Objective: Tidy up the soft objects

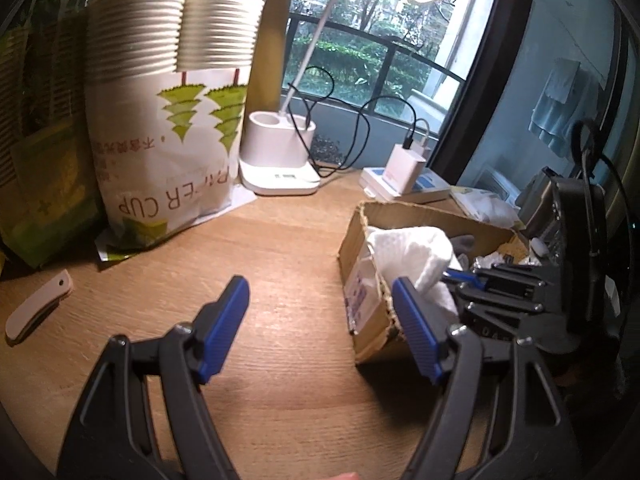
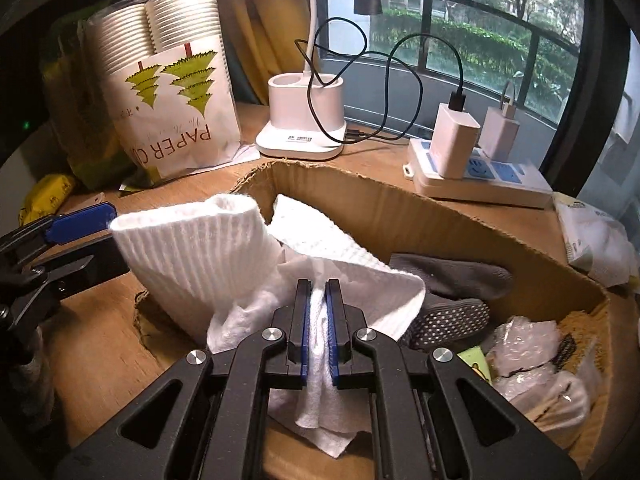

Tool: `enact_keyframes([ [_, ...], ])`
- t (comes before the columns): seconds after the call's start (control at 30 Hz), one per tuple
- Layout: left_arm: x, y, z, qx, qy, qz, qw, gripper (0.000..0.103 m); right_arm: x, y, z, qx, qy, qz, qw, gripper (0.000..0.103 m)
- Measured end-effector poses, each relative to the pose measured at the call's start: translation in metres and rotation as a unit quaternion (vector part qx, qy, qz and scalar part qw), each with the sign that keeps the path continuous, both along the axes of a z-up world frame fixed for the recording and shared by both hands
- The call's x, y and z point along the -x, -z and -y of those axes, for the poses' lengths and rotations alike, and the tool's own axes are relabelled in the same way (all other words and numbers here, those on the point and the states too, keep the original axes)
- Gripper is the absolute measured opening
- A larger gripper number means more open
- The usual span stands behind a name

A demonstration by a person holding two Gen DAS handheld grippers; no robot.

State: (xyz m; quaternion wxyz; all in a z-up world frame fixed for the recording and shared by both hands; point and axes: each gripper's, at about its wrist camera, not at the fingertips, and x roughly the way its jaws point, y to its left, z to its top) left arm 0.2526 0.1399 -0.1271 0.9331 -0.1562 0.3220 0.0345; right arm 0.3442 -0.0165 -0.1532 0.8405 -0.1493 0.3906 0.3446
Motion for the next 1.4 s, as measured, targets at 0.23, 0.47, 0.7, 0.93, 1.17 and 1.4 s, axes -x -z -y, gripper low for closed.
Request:
enact_keyframes([
  [0.23, 0.008, -0.01, 0.005, -0.011, -0.004, 0.011, 0.9999, 0.075, 0.006, -0.012, 0.005, -0.001, 0.013, 0.015, 1.0, 0.03],
  [0.47, 0.026, -0.027, 0.017, -0.019, -0.005, 0.031, 0.9993, 0.075, 0.022, -0.033, 0.024, -0.012, 0.028, 0.039, 0.999, 0.041],
  [0.7, 0.047, -0.043, 0.039, -0.03, 0.011, 0.05, 0.9982, 0.076, 0.047, -0.054, 0.055, -0.025, 0.048, 0.062, 0.997, 0.043],
  [0.93, 0.067, -0.058, 0.064, -0.043, 0.023, 0.065, 0.9967, 0.076, 0.075, -0.067, 0.085, -0.038, 0.066, 0.08, 0.994, 0.043],
  [1.17, 0.088, -0.069, 0.09, -0.058, 0.041, 0.074, 0.9948, 0.076, 0.105, -0.075, 0.117, -0.054, 0.087, 0.094, 0.99, 0.044],
  [1.4, 0.108, -0.084, 0.11, -0.065, 0.047, 0.086, 0.9931, 0.092, 0.133, -0.086, 0.146, -0.064, 0.108, 0.112, 0.986, 0.046],
])
